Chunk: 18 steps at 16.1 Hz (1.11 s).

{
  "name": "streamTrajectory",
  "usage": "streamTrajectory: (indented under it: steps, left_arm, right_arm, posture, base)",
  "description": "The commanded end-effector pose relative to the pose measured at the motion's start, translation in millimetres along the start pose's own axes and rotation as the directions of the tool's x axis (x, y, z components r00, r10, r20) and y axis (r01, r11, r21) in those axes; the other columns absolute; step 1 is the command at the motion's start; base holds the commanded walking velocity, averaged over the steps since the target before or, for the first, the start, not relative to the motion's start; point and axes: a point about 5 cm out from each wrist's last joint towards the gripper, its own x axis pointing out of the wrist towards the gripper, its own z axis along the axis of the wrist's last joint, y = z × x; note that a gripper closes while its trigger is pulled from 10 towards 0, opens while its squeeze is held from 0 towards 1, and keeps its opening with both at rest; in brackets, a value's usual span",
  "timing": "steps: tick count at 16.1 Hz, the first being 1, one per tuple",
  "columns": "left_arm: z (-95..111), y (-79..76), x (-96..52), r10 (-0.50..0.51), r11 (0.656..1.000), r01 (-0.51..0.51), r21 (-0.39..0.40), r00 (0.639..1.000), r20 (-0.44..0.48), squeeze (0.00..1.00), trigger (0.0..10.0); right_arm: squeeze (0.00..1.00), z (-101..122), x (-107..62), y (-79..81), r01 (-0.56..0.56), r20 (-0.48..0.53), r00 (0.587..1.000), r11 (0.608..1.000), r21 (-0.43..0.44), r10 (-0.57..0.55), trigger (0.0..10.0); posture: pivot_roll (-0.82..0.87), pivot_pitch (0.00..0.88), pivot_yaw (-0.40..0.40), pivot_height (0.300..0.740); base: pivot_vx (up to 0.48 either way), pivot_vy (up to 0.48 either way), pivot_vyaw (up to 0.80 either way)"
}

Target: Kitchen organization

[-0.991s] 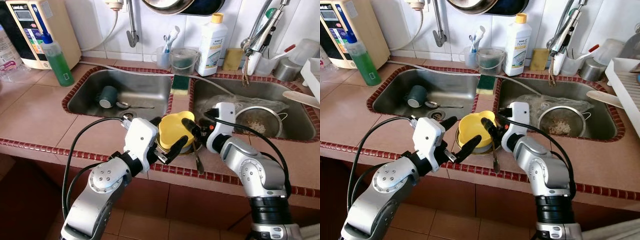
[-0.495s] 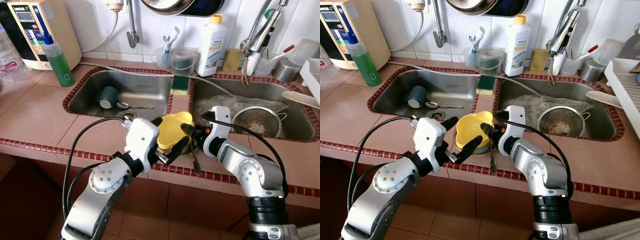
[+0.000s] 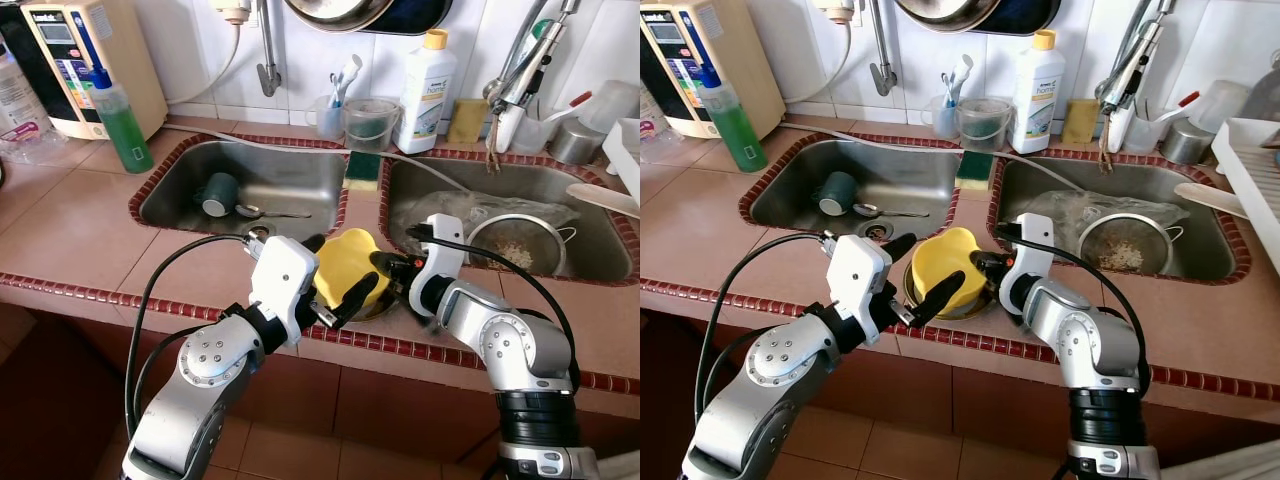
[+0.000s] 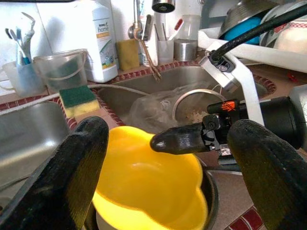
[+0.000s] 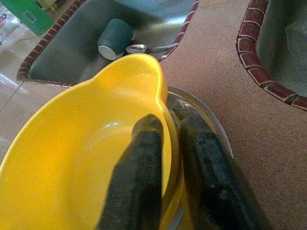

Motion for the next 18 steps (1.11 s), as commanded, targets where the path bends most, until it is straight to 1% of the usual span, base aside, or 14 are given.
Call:
streamTrajectory:
  steps: [1, 7, 11, 12, 13, 14, 15, 18]
  left_arm:
    - [6.7, 0.2, 0.1, -0.001, 1.000, 0.001, 0.015, 1.000, 0.017, 0.00, 10.0]
    - [7.8, 3.1, -0.5, 0.013, 1.000, -0.014, 0.015, 1.000, 0.020, 0.00, 10.0]
    - [8.6, 4.2, -0.3, 0.020, 1.000, -0.020, 0.016, 1.000, 0.021, 0.00, 10.0]
    - [9.1, 4.5, -0.2, 0.022, 1.000, -0.022, 0.013, 0.999, 0.023, 0.00, 10.0]
    - [9.4, 4.5, 0.0, 0.022, 1.000, -0.023, 0.012, 0.999, 0.023, 0.00, 10.0]
    - [9.4, 4.4, 0.1, 0.021, 1.000, -0.021, 0.009, 1.000, 0.024, 0.00, 10.0]
    - [9.6, 4.6, 0.1, 0.022, 1.000, -0.022, 0.013, 0.999, 0.024, 0.00, 10.0]
    - [10.1, 5.7, 0.1, 0.027, 1.000, -0.027, 0.015, 0.999, 0.025, 0.00, 10.0]
  right_arm:
    - [0.00, 0.5, 1.2, -0.4, 0.014, -0.012, 1.000, 1.000, 0.007, -0.014, 0.0]
    - [0.00, 1.9, 1.9, -2.6, 0.035, -0.015, 0.999, 0.999, 0.034, -0.034, 0.0]
    - [0.00, 6.4, 3.3, -1.6, 0.032, 0.013, 0.999, 0.997, 0.064, -0.032, 0.0]
    - [0.00, 9.3, 3.6, -0.1, 0.013, 0.037, 0.999, 0.997, 0.070, -0.016, 2.3]
    - [0.00, 13.3, 3.9, 1.4, -0.014, 0.067, 0.998, 0.994, 0.104, 0.007, 10.0]
    - [0.00, 15.7, 3.9, 1.4, -0.024, 0.086, 0.996, 0.994, 0.109, 0.015, 10.0]
    - [0.00, 16.9, 3.7, 1.7, -0.046, 0.094, 0.995, 0.990, 0.136, 0.033, 10.0]
    - [0.00, 18.3, 3.8, 1.3, -0.049, 0.100, 0.994, 0.987, 0.155, 0.034, 10.0]
  posture:
    - [-0.10, 0.040, 0.014, 0.740]
    - [-0.10, 0.050, 0.019, 0.740]
    - [-0.09, 0.056, 0.018, 0.740]
    - [-0.09, 0.056, 0.018, 0.740]
    - [-0.09, 0.055, 0.017, 0.740]
    - [-0.09, 0.055, 0.017, 0.740]
    - [-0.09, 0.055, 0.018, 0.740]
    - [-0.09, 0.054, 0.018, 0.740]
  base:
    - [0.000, 0.000, 0.00]
    - [0.000, 0.000, 0.00]
    - [0.000, 0.000, 0.00]
    - [0.000, 0.000, 0.00]
    - [0.000, 0.000, 0.00]
    - [0.000, 0.000, 0.00]
    - [0.000, 0.000, 0.00]
    - [0.000, 0.000, 0.00]
